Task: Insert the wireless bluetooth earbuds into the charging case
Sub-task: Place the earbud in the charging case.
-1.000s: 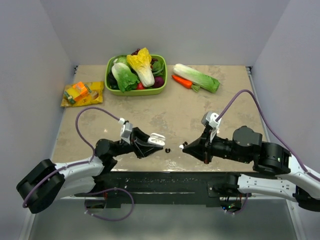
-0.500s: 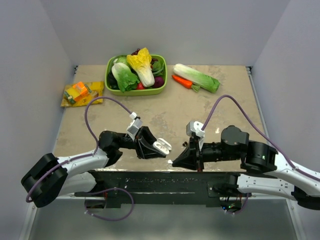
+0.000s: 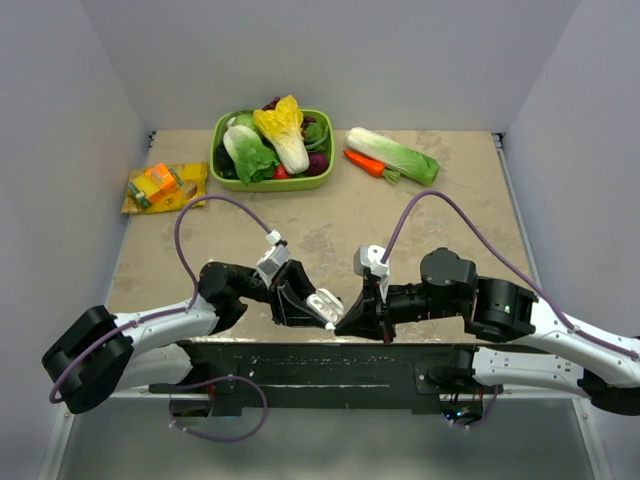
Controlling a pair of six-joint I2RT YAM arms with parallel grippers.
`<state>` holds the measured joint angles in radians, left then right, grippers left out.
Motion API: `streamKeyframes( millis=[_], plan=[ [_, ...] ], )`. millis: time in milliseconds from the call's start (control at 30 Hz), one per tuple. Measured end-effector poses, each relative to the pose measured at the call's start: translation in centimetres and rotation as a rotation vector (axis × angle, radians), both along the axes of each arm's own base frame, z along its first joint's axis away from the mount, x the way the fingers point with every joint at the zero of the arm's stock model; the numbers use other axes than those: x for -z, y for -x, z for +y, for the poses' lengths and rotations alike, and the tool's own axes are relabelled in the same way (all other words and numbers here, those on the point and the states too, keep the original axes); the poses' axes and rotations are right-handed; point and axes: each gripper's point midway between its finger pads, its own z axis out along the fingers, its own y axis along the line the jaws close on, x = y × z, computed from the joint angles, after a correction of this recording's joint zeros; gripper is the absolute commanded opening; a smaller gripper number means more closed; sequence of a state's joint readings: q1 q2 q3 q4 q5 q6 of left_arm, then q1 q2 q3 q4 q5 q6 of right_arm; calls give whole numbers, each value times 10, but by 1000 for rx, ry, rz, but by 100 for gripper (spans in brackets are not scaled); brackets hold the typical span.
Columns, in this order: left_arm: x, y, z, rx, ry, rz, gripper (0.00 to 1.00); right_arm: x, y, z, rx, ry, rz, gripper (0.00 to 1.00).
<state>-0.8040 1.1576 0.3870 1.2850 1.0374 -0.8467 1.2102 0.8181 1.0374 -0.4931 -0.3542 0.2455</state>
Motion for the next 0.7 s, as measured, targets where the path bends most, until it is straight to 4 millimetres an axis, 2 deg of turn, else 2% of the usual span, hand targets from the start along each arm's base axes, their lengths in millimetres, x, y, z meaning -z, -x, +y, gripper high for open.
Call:
streamKeyframes(
  millis=[700],
  plan=[
    [2, 11, 0, 47, -8, -9, 0, 7, -16, 1, 73, 27, -38, 0]
  ],
)
